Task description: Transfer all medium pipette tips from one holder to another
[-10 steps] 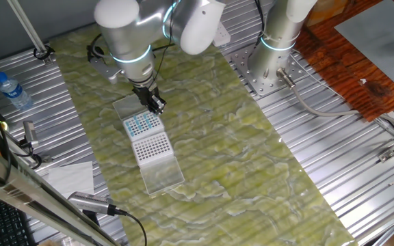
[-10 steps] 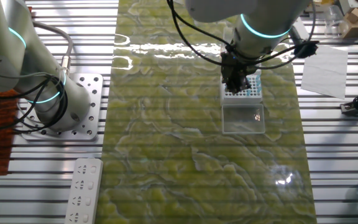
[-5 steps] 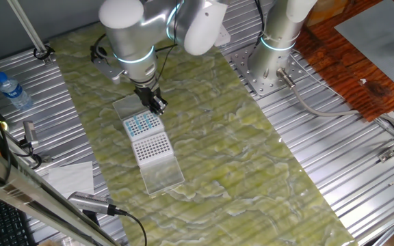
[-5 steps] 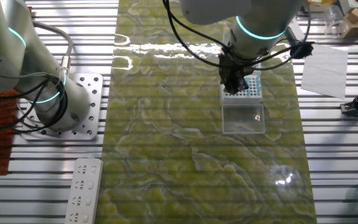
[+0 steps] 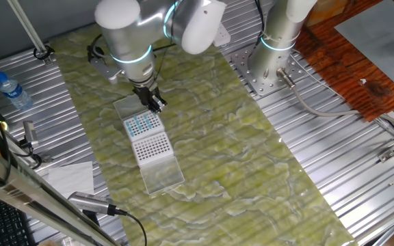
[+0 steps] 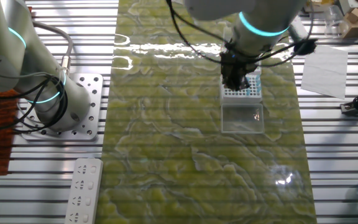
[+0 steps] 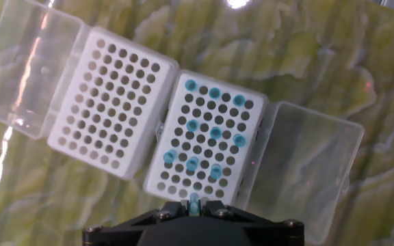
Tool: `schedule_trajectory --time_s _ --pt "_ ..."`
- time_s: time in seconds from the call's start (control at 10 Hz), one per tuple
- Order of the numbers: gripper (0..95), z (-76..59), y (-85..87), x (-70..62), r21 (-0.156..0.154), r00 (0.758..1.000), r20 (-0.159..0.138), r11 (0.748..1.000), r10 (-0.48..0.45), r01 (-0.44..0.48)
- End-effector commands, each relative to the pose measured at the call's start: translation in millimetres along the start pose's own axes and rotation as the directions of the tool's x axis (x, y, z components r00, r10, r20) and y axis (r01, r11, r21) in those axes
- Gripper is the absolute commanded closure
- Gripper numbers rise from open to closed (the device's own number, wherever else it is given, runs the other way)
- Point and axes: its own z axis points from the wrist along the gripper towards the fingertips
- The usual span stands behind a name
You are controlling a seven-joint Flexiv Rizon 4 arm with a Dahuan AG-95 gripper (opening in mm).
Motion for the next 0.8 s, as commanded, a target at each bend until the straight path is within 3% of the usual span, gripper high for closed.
schedule_trajectory --time_s 0.1,0.3,0.5,0.8 --pt "95.0 -29.4 8.8 -9.1 -0.012 1.000 -0.015 1.000 0.011 -0.011" --pt "95.0 -43.9 27.0 -16.9 -0.020 0.998 -0.031 0.998 0.055 -0.056" --pt "95.0 -47.5 41.7 -23.6 -0.036 0.995 -0.033 0.995 0.093 -0.094" --pt "95.0 -41.0 56.7 -33.7 -0.051 0.991 -0.032 0.990 0.128 -0.129"
